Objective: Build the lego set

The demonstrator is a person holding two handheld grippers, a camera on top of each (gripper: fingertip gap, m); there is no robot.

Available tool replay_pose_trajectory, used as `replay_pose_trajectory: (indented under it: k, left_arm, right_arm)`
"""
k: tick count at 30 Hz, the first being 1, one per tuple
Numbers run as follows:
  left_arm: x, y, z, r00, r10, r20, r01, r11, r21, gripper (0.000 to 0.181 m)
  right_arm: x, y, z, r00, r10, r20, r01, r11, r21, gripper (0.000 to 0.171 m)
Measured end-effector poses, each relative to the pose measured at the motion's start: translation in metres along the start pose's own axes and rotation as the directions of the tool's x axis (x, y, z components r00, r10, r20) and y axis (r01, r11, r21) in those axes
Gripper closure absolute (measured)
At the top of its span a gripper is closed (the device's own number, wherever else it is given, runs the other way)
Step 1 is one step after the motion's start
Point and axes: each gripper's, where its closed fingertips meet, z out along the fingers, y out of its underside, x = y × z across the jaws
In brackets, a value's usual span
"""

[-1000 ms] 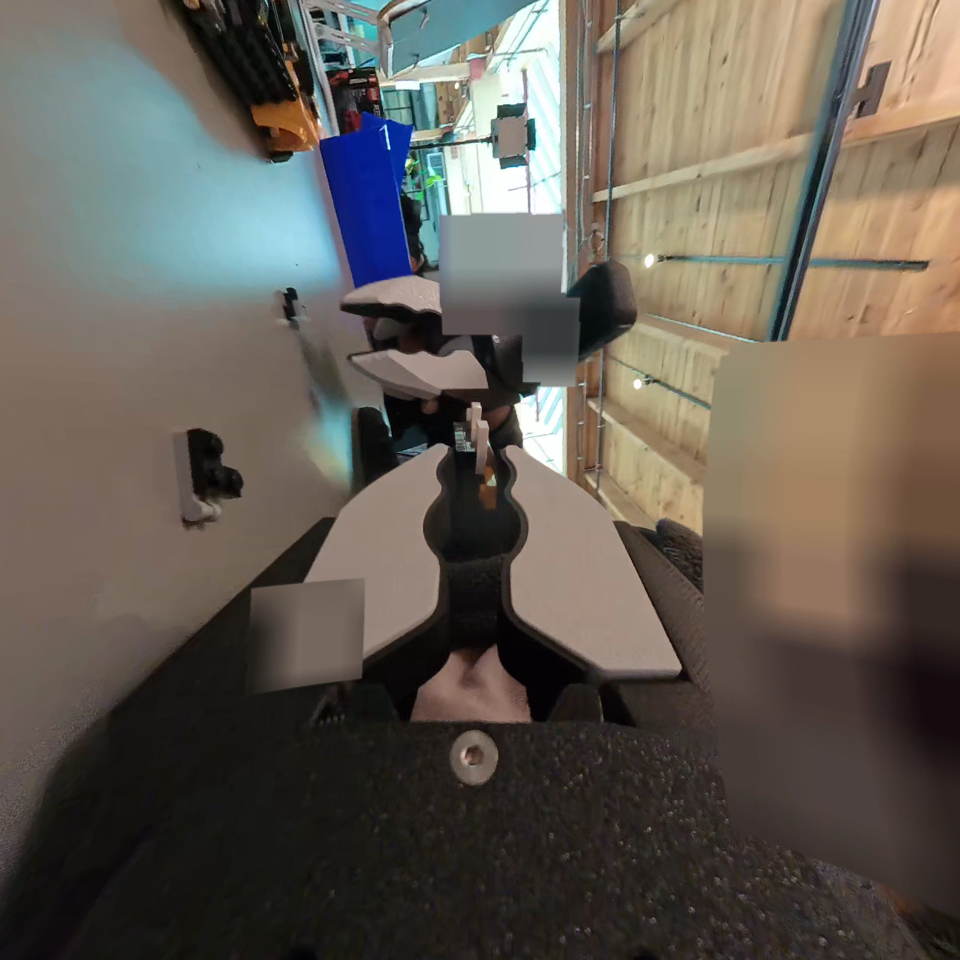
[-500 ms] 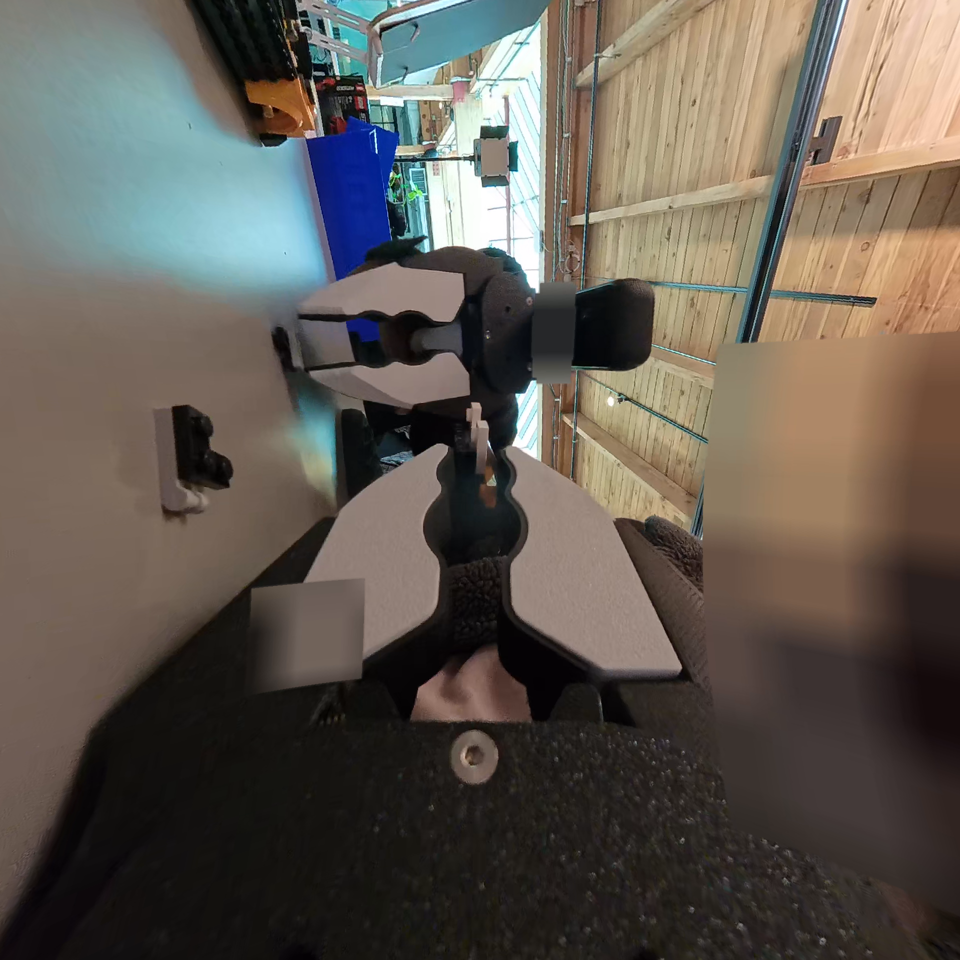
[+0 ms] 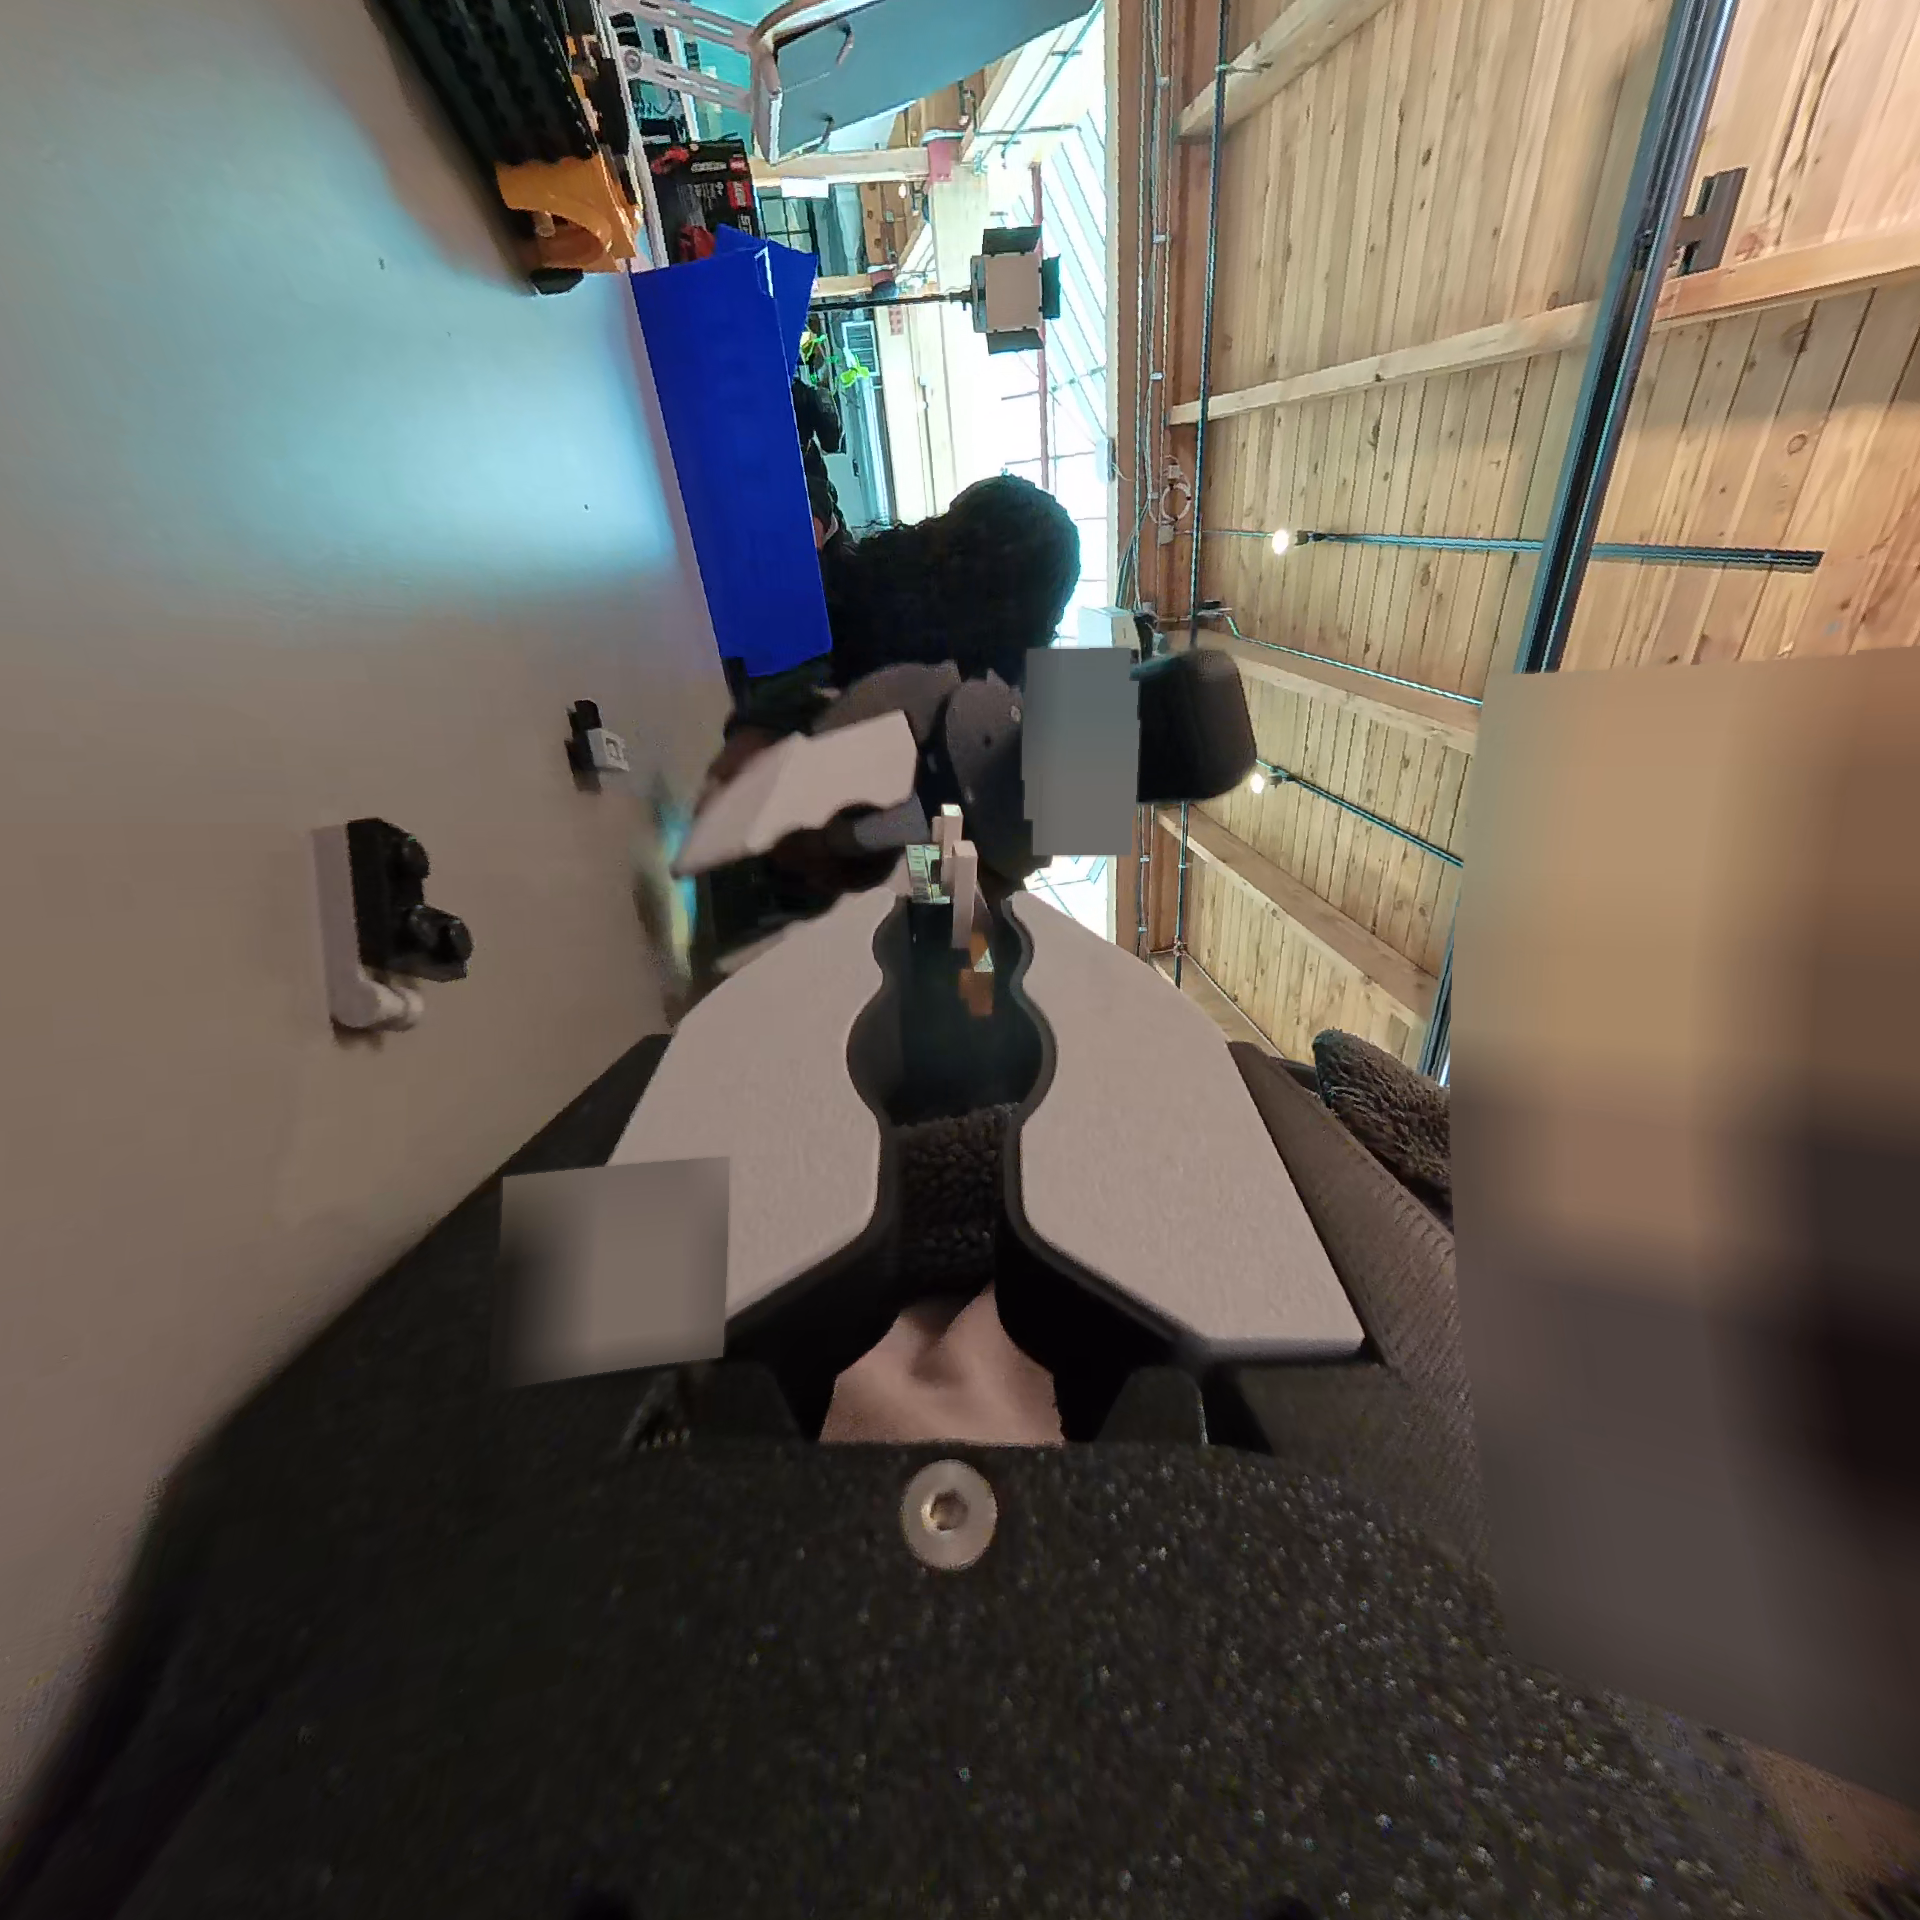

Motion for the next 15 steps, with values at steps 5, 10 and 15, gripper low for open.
replay_pose_trajectory:
  k: [5, 10, 15]
  left_arm:
    - [-0.002, 0.000, 0.000, 1.000, 0.006, 0.017, -0.006, 1.000, 0.003, 0.168]
    - [-0.003, -0.001, -0.001, 1.000, 0.008, 0.025, -0.008, 1.000, 0.009, 0.168]
    - [-0.003, -0.002, -0.002, 0.999, 0.012, 0.030, -0.012, 1.000, 0.011, 0.168]
  right_arm:
    - [0.031, -0.009, -0.011, 0.988, -0.068, -0.140, 0.072, 0.997, 0.024, 0.150]
    - [0.055, -0.004, 0.001, 0.989, -0.077, -0.125, 0.065, 0.993, -0.100, 0.143]
    - [0.053, -0.005, 0.008, 0.985, -0.028, -0.173, 0.007, 0.993, -0.120, 0.163]
